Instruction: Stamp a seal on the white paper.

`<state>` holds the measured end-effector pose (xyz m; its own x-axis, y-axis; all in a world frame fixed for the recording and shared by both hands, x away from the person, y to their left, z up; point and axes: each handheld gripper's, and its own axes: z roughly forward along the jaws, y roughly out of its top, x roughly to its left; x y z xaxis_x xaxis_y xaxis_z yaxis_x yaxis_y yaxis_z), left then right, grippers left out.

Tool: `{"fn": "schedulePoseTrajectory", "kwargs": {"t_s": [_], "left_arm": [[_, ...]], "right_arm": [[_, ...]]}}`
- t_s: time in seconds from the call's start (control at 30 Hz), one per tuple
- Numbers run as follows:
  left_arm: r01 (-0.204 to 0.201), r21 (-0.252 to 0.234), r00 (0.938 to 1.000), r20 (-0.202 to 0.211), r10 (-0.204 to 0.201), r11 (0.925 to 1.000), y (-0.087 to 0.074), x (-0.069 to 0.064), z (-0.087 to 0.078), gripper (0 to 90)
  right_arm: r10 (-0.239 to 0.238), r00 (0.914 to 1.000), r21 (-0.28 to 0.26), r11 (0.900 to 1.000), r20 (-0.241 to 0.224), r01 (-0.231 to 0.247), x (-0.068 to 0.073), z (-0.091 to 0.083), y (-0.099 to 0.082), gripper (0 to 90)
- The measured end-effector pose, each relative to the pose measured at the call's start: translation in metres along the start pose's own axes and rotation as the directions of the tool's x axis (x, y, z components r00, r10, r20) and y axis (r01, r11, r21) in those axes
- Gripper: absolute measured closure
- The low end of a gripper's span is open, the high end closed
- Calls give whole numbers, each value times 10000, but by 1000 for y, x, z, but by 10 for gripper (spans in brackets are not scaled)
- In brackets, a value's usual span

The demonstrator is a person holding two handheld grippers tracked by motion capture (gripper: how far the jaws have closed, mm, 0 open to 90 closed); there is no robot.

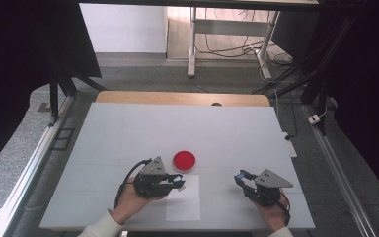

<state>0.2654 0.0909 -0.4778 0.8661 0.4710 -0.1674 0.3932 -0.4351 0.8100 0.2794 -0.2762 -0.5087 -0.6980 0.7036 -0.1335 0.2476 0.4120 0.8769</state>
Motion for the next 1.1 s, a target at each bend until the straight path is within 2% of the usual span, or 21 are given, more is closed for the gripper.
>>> {"fn": "schedulePoseTrajectory", "kwargs": {"t_s": [0.2,0.47,1.1], "left_arm": [[82,111,10000,1,-82,9999,-4,2,5,752],[-82,345,9999,-72,85,9994,-8,2,13,751],[-166,743,9996,-201,181,9971,-17,4,30,751]], "right_arm": [[4,10000,21,10000,-10,-4,0,1,0,649],[-11,10000,59,10000,-27,11,0,2,0,649],[-3,10000,62,10000,-70,3,1,3,-1,649]]}}
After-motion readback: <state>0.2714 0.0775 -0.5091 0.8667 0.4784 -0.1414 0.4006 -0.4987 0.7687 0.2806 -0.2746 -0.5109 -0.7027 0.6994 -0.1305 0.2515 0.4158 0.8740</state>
